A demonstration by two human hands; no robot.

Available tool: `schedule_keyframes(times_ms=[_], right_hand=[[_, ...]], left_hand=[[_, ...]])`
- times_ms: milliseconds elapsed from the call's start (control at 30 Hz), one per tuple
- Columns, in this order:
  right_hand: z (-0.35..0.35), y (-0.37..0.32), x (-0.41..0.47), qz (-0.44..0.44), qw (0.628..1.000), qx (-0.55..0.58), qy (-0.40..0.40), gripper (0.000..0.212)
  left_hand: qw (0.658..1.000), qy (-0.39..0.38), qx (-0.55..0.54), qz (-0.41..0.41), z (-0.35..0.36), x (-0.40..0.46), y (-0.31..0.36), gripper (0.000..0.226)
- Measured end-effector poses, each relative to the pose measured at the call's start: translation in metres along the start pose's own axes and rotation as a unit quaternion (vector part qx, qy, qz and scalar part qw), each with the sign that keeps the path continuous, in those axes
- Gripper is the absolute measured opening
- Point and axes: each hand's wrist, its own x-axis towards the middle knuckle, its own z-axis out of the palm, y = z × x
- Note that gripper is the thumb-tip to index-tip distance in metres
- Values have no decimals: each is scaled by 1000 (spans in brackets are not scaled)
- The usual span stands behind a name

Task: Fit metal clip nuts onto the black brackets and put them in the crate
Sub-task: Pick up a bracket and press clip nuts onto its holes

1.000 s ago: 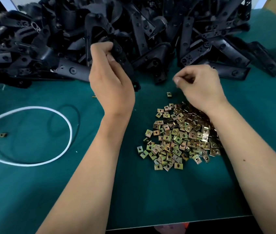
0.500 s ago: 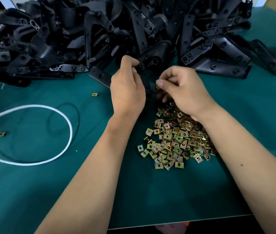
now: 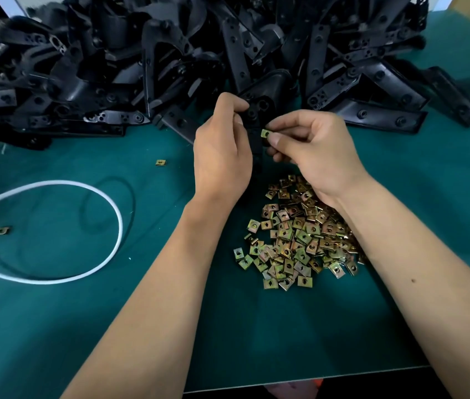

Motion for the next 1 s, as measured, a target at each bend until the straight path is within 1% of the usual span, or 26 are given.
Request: schedule_keyframes(times_ms=[67,333,500,667,733,867,1000], right_hand=[[-1,0,0,-1,1000,9,2,12],[-1,1,0,-2,1000,13,26,14],[1,0,0,3,1000,6,21,13],[3,-1,-1,12,999,43,22,8],[3,0,-1,17,998,48,26,10],[0,1,0,22,998,45,23,25],[-3,-1,0,14,999,32,9,26]], left_hand=[[1000,0,0,3,0,0,-1,23],[1000,-8,6,16,1,-1,1,22],[999,-15,18,36,0,-2,6,21],[998,-17,30,43,0,-2,9,21],[998,-21,30,53,0,-2,10,21],[997,-25,34,66,2,-4,13,21],[996,-21,51,66,4,-5,15,21]])
